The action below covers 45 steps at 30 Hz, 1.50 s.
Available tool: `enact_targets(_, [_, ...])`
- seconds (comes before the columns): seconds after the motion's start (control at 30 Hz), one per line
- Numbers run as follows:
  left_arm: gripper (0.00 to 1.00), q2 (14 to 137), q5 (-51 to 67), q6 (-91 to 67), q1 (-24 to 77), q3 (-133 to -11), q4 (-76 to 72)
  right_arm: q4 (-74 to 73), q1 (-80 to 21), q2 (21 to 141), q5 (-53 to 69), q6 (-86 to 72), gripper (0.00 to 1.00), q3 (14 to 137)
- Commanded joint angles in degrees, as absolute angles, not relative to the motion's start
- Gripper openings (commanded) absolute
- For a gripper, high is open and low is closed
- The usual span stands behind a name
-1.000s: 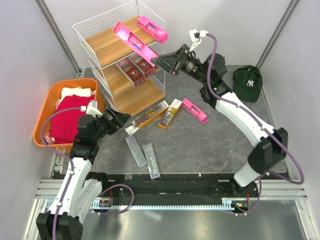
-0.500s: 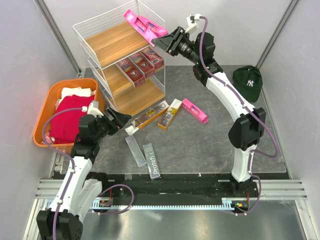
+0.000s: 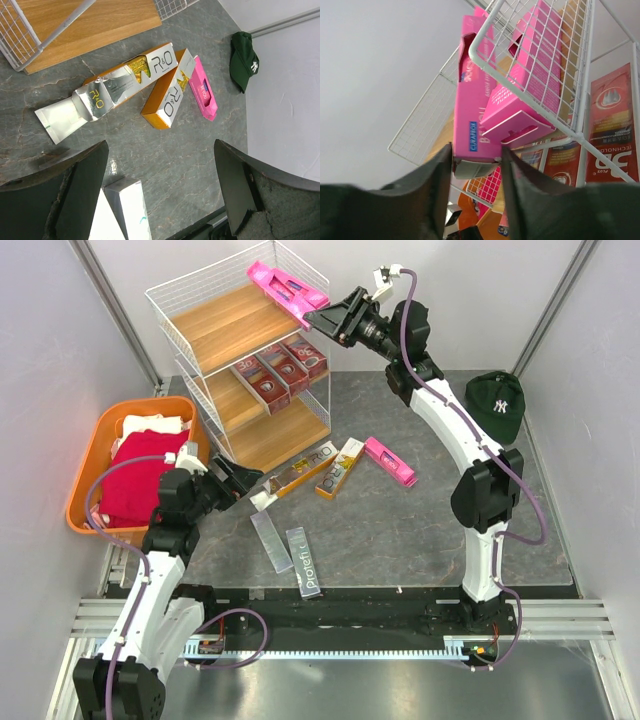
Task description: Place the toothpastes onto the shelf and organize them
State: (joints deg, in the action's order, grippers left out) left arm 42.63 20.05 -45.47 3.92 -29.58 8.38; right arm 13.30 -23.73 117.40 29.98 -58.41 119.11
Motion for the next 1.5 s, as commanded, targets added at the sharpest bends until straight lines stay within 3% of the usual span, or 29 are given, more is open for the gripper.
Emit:
enact_targets(0.0, [0.93, 42.71, 21.45, -44.12, 3.69, -28.83, 5.98, 15.47, -23.47, 118.30, 30.32, -59.24, 0.56, 121.20])
enact_targets(0.33, [0.93, 42.89, 21.71, -44.03, 3.69, -28.92, 5.98, 17.22, -23.47, 117.25, 31.11, -60.55, 0.82, 117.95])
enact_targets(0.47, [0.93, 43.42, 21.97, -44.03, 3.69, -28.92, 5.89, 18.63, -23.47, 114.79, 31.64, -60.21, 0.98, 114.97])
enact_targets(1.07, [0.93, 45.09, 22.67, -43.77, 3.69, -29.00, 4.66, 18.21, -23.29, 99.59, 30.68, -51.87, 0.98, 98.27])
enact_targets(1.17, [0.93, 45.61, 23.38, -43.95, 3.69, -29.00, 3.78, 10.41, -23.29, 95.28, 27.61, -44.32, 0.98, 93.27])
enact_targets(1.47, [0.93, 48.24, 26.37, -43.86, 4.39, -29.53, 0.27, -2.45, -23.47, 82.10, 1.16, -25.50, 0.98, 73.77])
